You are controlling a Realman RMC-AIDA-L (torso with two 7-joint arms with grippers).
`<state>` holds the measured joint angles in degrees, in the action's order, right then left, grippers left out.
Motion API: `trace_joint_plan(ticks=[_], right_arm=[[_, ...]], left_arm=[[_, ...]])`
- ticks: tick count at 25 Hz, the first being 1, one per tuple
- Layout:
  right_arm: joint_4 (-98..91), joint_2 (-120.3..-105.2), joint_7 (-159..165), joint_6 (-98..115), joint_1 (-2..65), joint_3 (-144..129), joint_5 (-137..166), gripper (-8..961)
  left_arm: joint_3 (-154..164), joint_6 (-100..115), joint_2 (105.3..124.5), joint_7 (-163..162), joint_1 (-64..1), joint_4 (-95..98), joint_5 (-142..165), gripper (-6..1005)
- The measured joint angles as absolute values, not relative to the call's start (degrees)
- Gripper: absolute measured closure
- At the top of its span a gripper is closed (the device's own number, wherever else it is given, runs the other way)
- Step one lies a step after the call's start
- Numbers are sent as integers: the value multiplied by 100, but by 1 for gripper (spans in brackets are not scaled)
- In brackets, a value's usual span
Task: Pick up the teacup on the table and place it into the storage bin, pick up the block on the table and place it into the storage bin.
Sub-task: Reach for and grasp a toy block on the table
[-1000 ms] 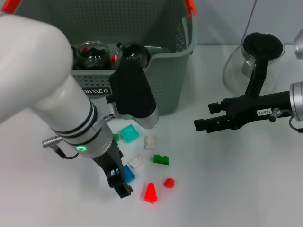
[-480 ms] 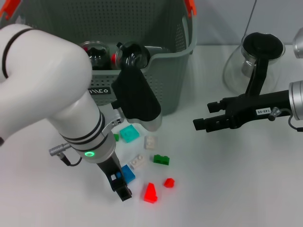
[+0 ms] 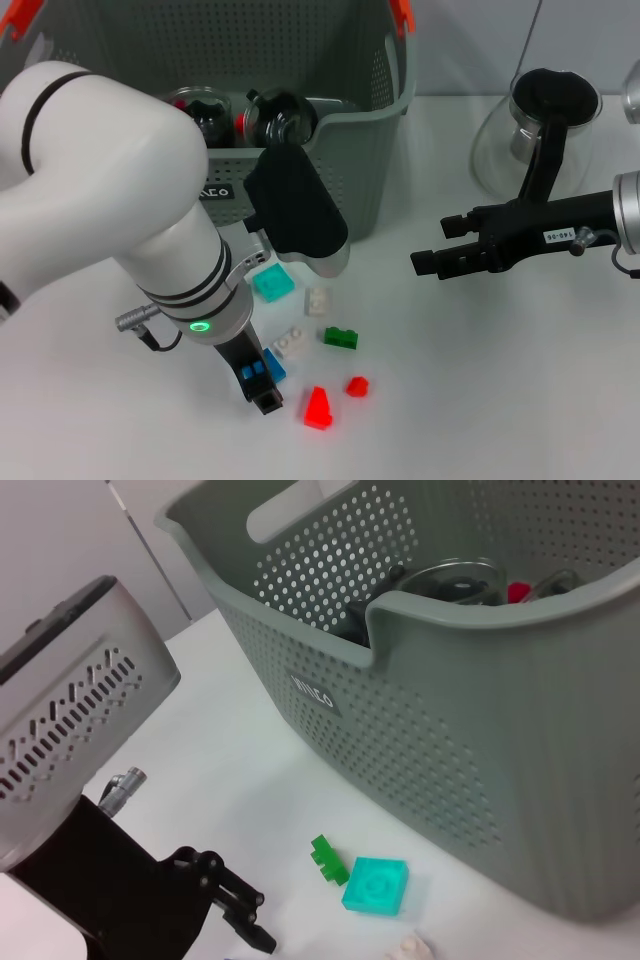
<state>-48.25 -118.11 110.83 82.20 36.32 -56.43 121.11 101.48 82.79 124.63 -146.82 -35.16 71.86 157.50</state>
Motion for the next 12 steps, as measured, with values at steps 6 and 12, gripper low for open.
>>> trace_joint_plan(ticks=[6,12], right_arm=[[-4825,-11813,11083,8217,3630,-5642,12111,26],[-4825,-11813,11082,8217,3634,-5642,12111,26]], left_arm=[[10152,8264,12463,-14695,-3574,7093,15756,368],[10171,8261,12463,-14762,-3596,7078,15808,488]])
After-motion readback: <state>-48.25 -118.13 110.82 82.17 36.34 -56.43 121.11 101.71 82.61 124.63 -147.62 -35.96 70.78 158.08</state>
